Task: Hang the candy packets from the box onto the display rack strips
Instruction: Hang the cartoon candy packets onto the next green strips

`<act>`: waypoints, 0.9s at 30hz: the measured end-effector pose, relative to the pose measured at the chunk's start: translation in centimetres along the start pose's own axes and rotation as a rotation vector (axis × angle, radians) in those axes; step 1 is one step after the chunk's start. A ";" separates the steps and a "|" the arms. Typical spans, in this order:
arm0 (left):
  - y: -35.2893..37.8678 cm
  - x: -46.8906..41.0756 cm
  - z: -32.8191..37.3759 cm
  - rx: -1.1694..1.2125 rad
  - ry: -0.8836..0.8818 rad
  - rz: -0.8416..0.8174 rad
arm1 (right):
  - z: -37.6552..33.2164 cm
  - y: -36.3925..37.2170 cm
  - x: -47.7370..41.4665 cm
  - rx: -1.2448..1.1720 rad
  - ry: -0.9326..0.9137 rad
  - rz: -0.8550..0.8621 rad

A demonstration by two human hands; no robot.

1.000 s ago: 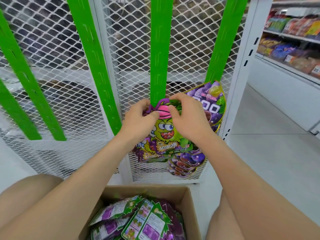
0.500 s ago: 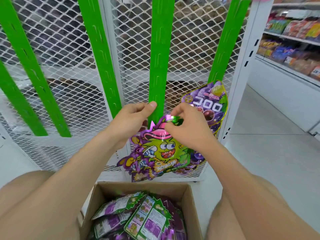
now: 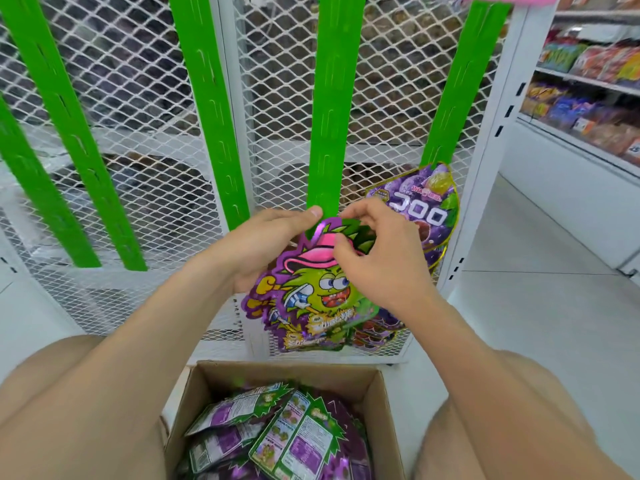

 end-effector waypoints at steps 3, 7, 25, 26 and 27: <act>0.0 -0.3 -0.2 0.016 -0.023 -0.003 | 0.4 0.6 -0.1 0.035 0.000 -0.013; 0.1 -0.4 -0.2 -0.004 -0.004 0.001 | 0.9 0.3 -0.2 0.068 0.029 -0.012; 0.1 0.6 0.5 -0.250 0.062 0.001 | -0.1 -0.9 -0.4 -0.042 0.018 0.105; 0.0 0.8 0.6 -0.259 0.075 0.016 | -0.1 -0.8 -0.4 -0.039 0.019 0.102; -0.1 0.7 0.4 -0.269 0.081 0.014 | -0.1 -0.8 -0.4 -0.034 0.025 0.098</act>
Point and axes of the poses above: each hand's wrist, its own x-axis away from the middle knuckle, its own y-axis out of the palm, z = x × y, the point moved 3 cm from there along -x, towards the middle knuckle, and after that the axes turned 1 degree about -z, right-handed, at the moved point
